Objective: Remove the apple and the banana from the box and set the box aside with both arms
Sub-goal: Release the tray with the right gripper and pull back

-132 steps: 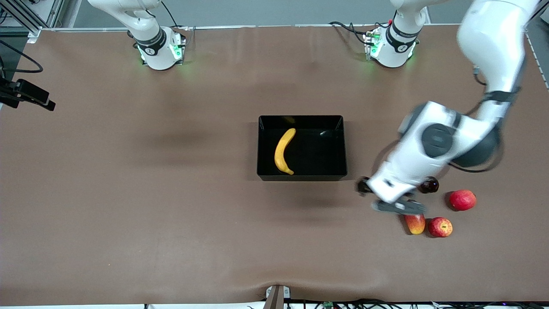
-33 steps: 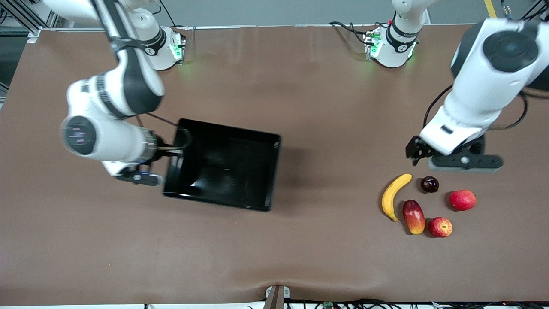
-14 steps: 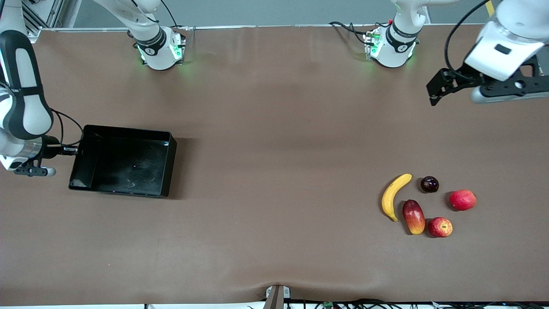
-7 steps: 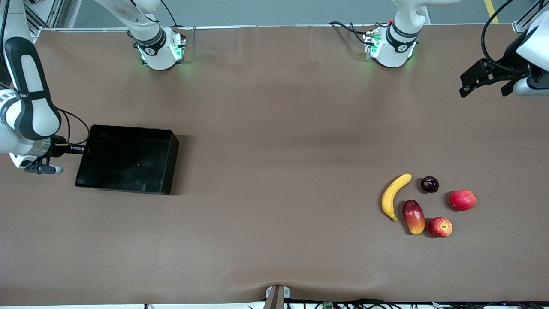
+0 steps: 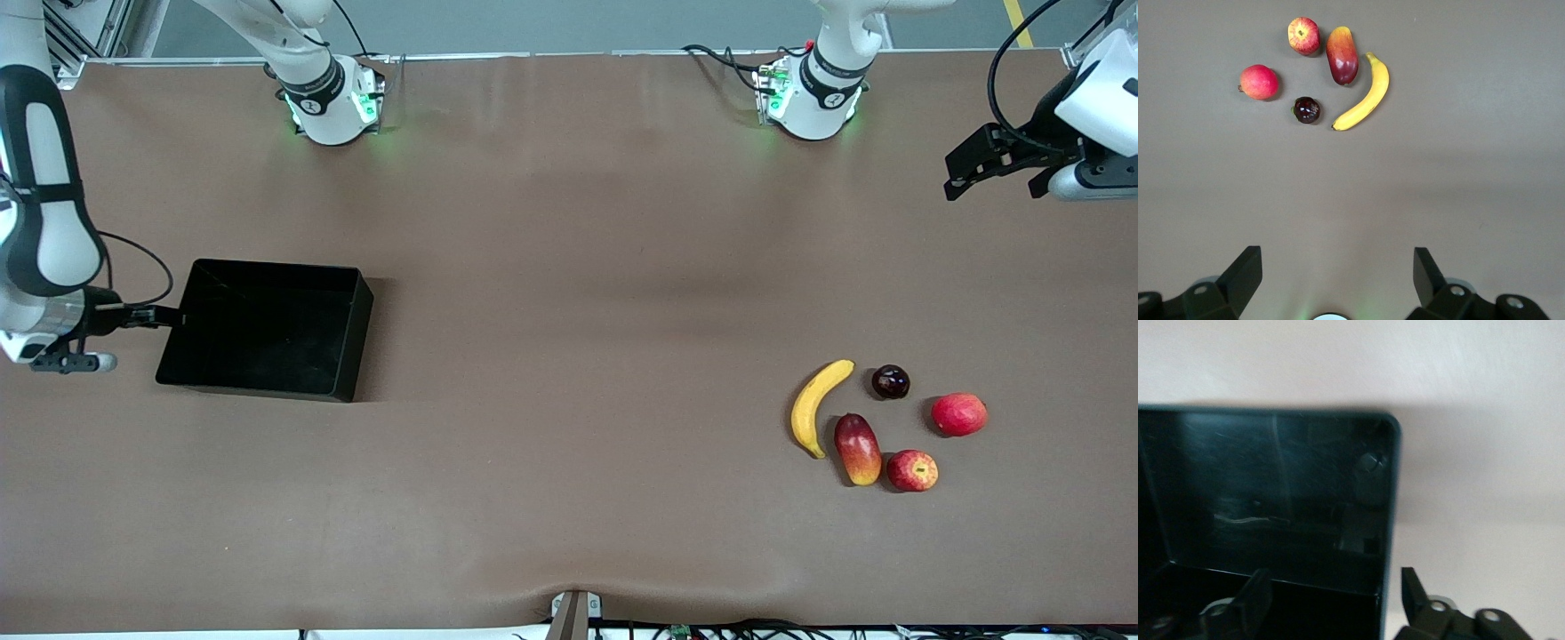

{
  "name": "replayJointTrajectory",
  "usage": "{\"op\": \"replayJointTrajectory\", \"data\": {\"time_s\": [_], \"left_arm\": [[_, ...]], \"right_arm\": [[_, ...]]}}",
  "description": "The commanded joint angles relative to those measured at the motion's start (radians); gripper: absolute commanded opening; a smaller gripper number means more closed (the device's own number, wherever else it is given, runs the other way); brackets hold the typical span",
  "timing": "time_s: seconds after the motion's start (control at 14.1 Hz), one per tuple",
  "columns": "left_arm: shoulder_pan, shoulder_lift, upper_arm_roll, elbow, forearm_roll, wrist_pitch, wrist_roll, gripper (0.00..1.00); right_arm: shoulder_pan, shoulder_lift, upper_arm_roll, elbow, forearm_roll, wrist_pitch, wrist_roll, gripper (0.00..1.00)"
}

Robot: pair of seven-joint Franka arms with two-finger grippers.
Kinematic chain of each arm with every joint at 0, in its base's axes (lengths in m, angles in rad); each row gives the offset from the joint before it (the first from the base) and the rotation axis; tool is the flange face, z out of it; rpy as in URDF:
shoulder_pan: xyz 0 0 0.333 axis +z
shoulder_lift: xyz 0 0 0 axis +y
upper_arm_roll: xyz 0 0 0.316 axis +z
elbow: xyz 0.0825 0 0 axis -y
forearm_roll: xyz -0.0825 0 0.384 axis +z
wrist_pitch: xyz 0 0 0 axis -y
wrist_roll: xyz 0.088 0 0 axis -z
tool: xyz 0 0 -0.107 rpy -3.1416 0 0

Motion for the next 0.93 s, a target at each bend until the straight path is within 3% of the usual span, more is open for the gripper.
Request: {"op": "replayJointTrajectory", "data": {"time_s": [0.0,0.36,0.5,0.64,0.85], "left_arm": [[-0.004,-0.004,0.01,-0.006,0.028,0.02,0.015,1.0],[-0.002,-0.006,0.018,-0.006,0.047,0.034,0.015,1.0],[-0.002,-0.007,0.018,-0.007,0.047,0.04,0.015,1.0],[0.02,-0.019,0.018,-0.007,0.045,0.036,0.015,1.0],[0.038,-0.023,0.013,-0.007,0.044,0.028,0.017,1.0]], "right_arm": [[0.049,0.042,-0.002,0.155,0.014,-0.039,-0.01,1.0],[0.158,0.131,-0.005,0.436,-0.124,-0.05,-0.001,1.0],[0.183,0.127,-0.003,0.519,-0.1,-0.059,-0.001,1.0],[0.225,0.09,0.0,0.527,-0.064,-0.094,0.0,1.0],[0.285,0.05,-0.002,0.599,-0.067,-0.276,0.105,1.0]]}}
